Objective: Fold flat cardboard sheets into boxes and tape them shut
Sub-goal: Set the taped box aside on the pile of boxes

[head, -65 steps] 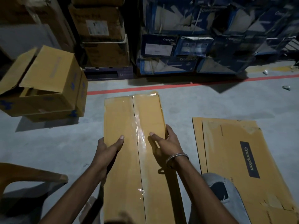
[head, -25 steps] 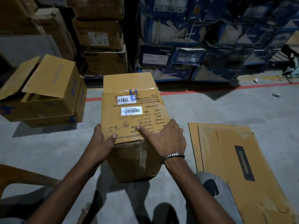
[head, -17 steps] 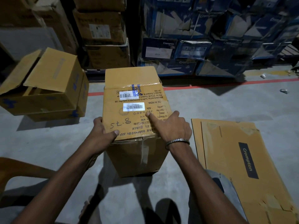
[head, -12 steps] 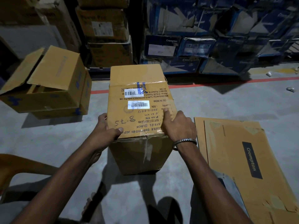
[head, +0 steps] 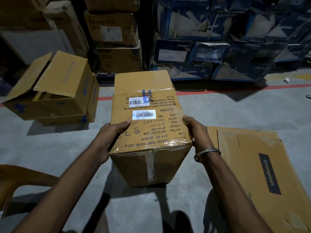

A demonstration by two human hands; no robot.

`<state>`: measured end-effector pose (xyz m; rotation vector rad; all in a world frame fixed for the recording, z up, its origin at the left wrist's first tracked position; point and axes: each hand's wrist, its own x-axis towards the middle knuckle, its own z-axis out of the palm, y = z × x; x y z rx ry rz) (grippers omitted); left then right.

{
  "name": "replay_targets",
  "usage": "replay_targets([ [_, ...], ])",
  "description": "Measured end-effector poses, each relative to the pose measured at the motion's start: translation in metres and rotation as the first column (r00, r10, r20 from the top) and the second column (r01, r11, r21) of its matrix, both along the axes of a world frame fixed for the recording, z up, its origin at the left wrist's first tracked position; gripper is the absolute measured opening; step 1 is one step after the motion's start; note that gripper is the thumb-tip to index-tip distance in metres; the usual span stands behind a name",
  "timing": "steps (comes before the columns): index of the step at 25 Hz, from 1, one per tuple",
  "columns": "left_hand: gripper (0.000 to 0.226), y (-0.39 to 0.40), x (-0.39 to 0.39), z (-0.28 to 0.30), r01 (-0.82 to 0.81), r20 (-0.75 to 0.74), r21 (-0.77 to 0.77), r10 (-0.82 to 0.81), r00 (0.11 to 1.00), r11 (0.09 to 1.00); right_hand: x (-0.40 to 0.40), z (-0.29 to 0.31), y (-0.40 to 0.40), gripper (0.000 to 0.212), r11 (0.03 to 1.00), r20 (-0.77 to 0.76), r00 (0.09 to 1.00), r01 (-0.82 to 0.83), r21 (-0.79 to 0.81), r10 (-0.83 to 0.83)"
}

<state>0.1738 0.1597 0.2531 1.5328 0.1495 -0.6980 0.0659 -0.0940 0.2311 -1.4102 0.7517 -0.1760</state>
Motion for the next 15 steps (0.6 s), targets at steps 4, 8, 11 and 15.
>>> replay_targets([
  [4,0.042,-0.004,0.002,-0.003,-0.003,0.039,-0.017,0.004,0.999,1.0,-0.007,0.001,0.008,0.027,0.981,0.113,0.993,0.0,-0.195,0.023],
  [8,0.04,0.005,-0.008,0.002,-0.003,0.169,-0.007,0.004,0.986,1.0,-0.025,0.004,0.011,0.032,0.935,0.273,0.954,-0.017,-0.355,0.121],
  [11,0.051,0.015,-0.022,0.001,-0.025,0.312,-0.056,0.041,0.949,0.998,-0.033,0.007,0.012,0.04,0.936,0.348,0.928,-0.004,-0.352,0.135],
  [15,0.065,0.022,-0.039,-0.031,-0.043,0.437,0.082,0.003,0.899,0.996,-0.039,-0.018,0.014,0.04,0.913,0.232,0.963,-0.032,-0.408,0.138],
])
